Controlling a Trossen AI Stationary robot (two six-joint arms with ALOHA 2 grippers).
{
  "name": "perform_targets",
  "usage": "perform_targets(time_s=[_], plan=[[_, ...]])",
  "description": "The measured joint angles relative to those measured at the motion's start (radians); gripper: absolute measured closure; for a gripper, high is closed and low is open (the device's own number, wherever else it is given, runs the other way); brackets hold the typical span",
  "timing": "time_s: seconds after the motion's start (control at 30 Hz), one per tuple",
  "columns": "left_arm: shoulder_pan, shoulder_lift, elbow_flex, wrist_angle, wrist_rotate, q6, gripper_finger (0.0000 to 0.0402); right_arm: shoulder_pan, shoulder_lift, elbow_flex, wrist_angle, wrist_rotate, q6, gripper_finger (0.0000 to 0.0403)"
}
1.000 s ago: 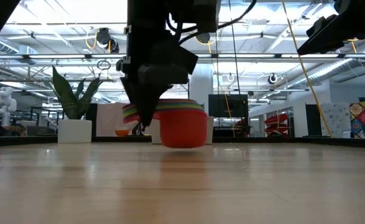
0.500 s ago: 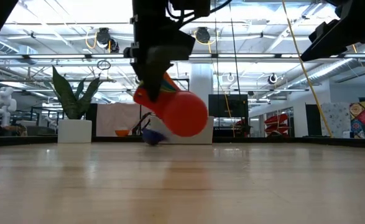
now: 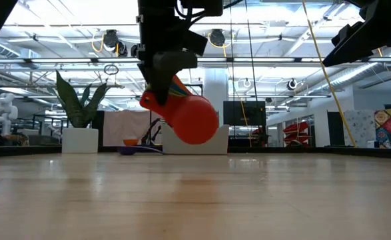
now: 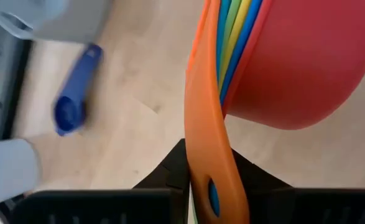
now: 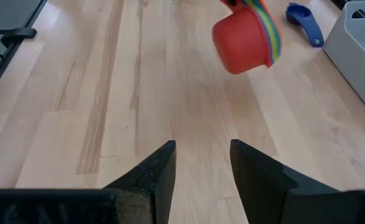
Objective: Nest measuring cups in basket
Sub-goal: Put the nested measuring cups into the gray bin
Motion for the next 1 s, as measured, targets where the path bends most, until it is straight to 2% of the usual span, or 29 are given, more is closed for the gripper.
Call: perform_targets(time_s=[0.13, 0.43, 0.53, 0.7, 0.87, 1.0], plan=[[-0.004, -0.002, 0.0, -0.028, -0.09, -0.009, 0.0359, 0.0, 0.0, 0.0, 0.0, 0.001, 0.003, 0.0257], [0.016, -0.006, 0.0, -0.038, -0.386, 0.04, 0.0359, 0.0, 0.0, 0.0, 0.005, 0.002, 0.027, 0.0257], [0.025, -0.006, 0.0, -0.037, -0.451, 0.05, 0.0359, 0.0, 0.0, 0.0, 0.004, 0.002, 0.03, 0.0257], [0.014, -0.006, 0.0, -0.028, -0.426, 0.032, 0.0359, 0.0, 0.0, 0.0, -0.021, 0.006, 0.081, 0.0257], [-0.061, -0.006, 0.0, 0.052, -0.356, 0.016, 0.0359, -0.002, 0.0, 0.0, -0.068, 0.06, 0.166, 0.0257], [-0.13, -0.006, -0.007, 0.104, -0.348, -0.029, 0.0359, -0.001, 0.0, 0.0, -0.059, 0.083, 0.188, 0.0257]])
